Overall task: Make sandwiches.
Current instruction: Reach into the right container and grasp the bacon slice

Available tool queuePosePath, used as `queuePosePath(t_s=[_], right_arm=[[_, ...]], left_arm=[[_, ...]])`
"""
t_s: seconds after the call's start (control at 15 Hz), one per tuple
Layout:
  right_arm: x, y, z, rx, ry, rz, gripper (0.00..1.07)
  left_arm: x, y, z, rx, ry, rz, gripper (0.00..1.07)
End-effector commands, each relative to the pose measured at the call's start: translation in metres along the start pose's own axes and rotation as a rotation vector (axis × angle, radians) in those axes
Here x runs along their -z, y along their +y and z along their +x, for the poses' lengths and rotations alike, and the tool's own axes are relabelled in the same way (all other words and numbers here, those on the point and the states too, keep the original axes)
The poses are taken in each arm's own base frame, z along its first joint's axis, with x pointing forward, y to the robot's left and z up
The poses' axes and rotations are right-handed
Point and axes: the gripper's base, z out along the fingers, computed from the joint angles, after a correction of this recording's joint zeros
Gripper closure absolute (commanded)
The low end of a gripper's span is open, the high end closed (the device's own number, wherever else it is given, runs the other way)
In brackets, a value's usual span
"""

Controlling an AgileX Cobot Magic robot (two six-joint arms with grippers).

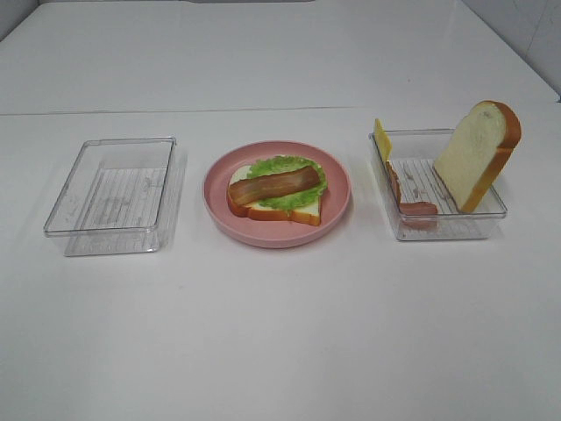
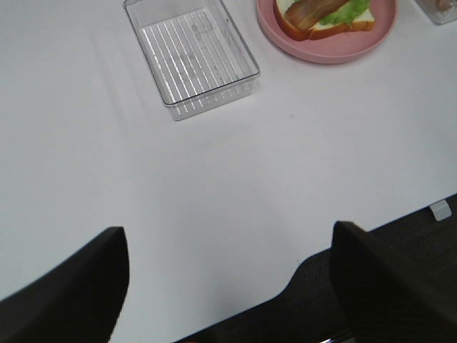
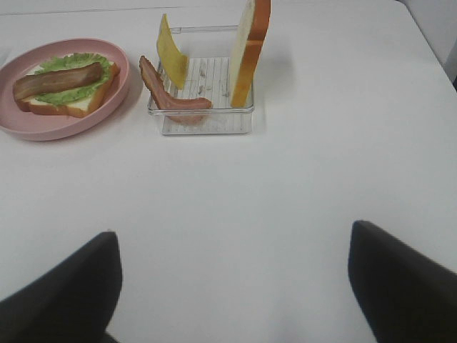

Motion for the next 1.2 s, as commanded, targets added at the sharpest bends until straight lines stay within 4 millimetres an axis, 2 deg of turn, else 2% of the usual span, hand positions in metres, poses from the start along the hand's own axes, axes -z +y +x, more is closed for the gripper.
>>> queuePosePath(t_s=[0.07,0.33,0.4,0.47,0.6,0.87,1.07,1.13,1.2], right_arm=[[0.001,0.000,0.001,-0.007,-0.020,0.003,0.27],[0.001,0.000,-0.005,-0.026,-0.028,0.003,0.27],[0.000,0.000,-0.015,-0.056,-0.044,-0.003,0.28],[-0.006,0.002,-0.032,-0.084,-0.035,-0.033,0.28],[-0.025,0.005,-0.057,-0.118,-0.001,-0.084,0.29],[-0.088,0.009,-0.107,-0.036,0.208,-0.179,0.29],[-0.148,0.012,-0.144,-0.025,0.380,-0.269,0.29],[-0.158,0.013,-0.150,-0.031,0.405,-0.285,0.29],[-0.195,0.016,-0.168,-0.048,0.485,-0.344,0.32]], left_arm=[[0.016,0.003,0.048,0.013,-0.057,0.006,0.32],[0.031,0.007,0.093,0.013,-0.248,0.020,0.32],[0.030,0.007,0.098,0.013,-0.266,0.022,0.32],[0.024,0.007,0.095,0.014,-0.237,0.026,0.32],[0.013,0.006,0.092,0.016,-0.281,0.038,0.32],[-0.016,0.004,0.093,0.021,-0.288,0.055,0.32],[-0.015,0.004,0.093,-0.003,-0.292,0.048,0.32],[-0.015,0.005,0.093,-0.014,-0.293,0.043,0.32],[-0.015,0.005,0.093,-0.038,-0.293,0.040,0.32]])
